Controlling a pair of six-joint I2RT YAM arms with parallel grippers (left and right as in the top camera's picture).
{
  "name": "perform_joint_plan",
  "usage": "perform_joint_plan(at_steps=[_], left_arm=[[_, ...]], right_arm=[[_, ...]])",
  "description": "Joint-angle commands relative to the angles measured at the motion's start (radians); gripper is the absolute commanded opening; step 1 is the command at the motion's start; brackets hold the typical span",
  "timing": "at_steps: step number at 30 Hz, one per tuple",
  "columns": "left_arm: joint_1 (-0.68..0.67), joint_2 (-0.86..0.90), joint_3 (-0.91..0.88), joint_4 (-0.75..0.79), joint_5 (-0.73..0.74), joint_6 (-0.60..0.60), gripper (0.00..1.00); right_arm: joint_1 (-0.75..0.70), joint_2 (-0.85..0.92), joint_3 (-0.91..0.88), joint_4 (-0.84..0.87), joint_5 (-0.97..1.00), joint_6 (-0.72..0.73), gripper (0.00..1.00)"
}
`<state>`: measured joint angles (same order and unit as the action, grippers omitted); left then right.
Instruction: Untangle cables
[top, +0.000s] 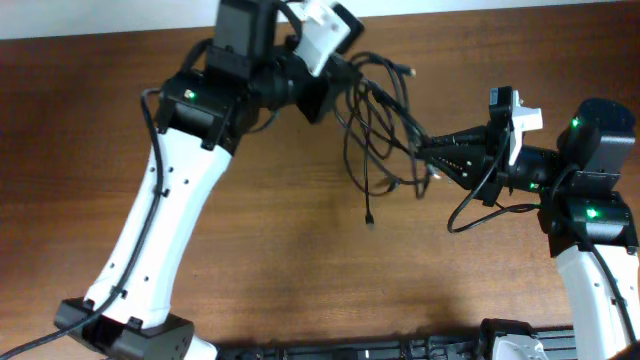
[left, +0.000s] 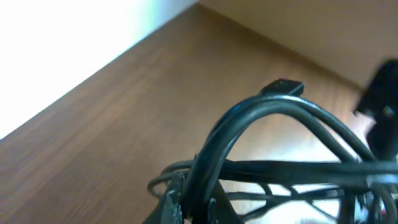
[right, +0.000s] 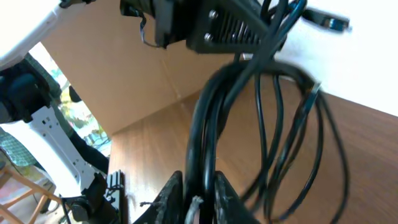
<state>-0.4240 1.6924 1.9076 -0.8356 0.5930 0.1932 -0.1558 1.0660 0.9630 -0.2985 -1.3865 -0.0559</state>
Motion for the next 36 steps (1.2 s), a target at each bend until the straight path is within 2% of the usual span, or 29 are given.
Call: perform_joint_plan(at_steps=[1, 3, 6, 8, 12, 14, 18, 22, 23, 25, 26, 27, 28, 33, 36], left_arm=[[0.021, -0.026, 0.005, 0.023, -0.04, -0.118, 0.0], [0.021, -0.026, 0.005, 0.023, -0.039, -0.118, 0.0], [0.021, -0.026, 0.005, 0.017, -0.033, -0.115, 0.0], [0.021, -0.026, 0.005, 0.007, -0.001, -0.06, 0.0], [0.02, -0.026, 0.005, -0.022, 0.066, 0.038, 0.0], [0.02, -0.026, 0.005, -0.036, 0.066, 0.041, 0.0], [0.018, -0.026, 0.005, -0.041, 0.075, 0.041, 0.0], [0.018, -0.026, 0.005, -0.04, 0.164, 0.041, 0.0], [0.018, -0.026, 0.005, -0.037, 0.192, 0.04, 0.0], [0.018, -0.026, 0.005, -0.036, 0.205, 0.04, 0.0], [0.018, -0.026, 0.005, -0.037, 0.205, 0.04, 0.0], [0.018, -0.026, 0.005, -0.037, 0.205, 0.04, 0.0], [0.018, -0.026, 0.005, -0.037, 0.204, 0.04, 0.0], [0.018, -0.026, 0.005, -0.037, 0.15, 0.021, 0.0], [0.019, -0.026, 0.006, -0.037, -0.022, -0.104, 0.0]], right_arm=[[-0.002, 0.001, 0.004, -0.005, 0.004, -0.003, 0.26], [-0.002, 0.001, 0.004, -0.005, 0.021, -0.003, 0.4], [-0.002, 0.001, 0.004, -0.005, 0.035, -0.003, 0.51], [-0.002, 0.001, 0.004, -0.004, 0.038, -0.003, 0.56], [-0.002, 0.001, 0.004, 0.005, 0.072, -0.013, 0.61], [-0.002, 0.001, 0.004, 0.029, 0.089, -0.027, 0.64], [-0.002, 0.001, 0.004, 0.104, 0.091, -0.072, 0.66], [-0.002, 0.002, 0.004, 0.122, 0.128, -0.071, 0.66], [-0.001, 0.005, 0.004, 0.12, 0.127, -0.071, 0.61], [-0.001, 0.008, 0.004, 0.12, 0.127, -0.071, 0.46], [-0.001, 0.008, 0.004, 0.12, 0.127, -0.071, 0.36], [-0.002, 0.008, 0.004, 0.121, 0.128, -0.071, 0.18], [-0.002, 0.008, 0.004, 0.12, 0.132, -0.071, 0.06], [-0.002, 0.008, 0.004, 0.112, 0.142, -0.071, 0.04], [-0.002, 0.008, 0.004, 0.105, 0.142, -0.071, 0.04]])
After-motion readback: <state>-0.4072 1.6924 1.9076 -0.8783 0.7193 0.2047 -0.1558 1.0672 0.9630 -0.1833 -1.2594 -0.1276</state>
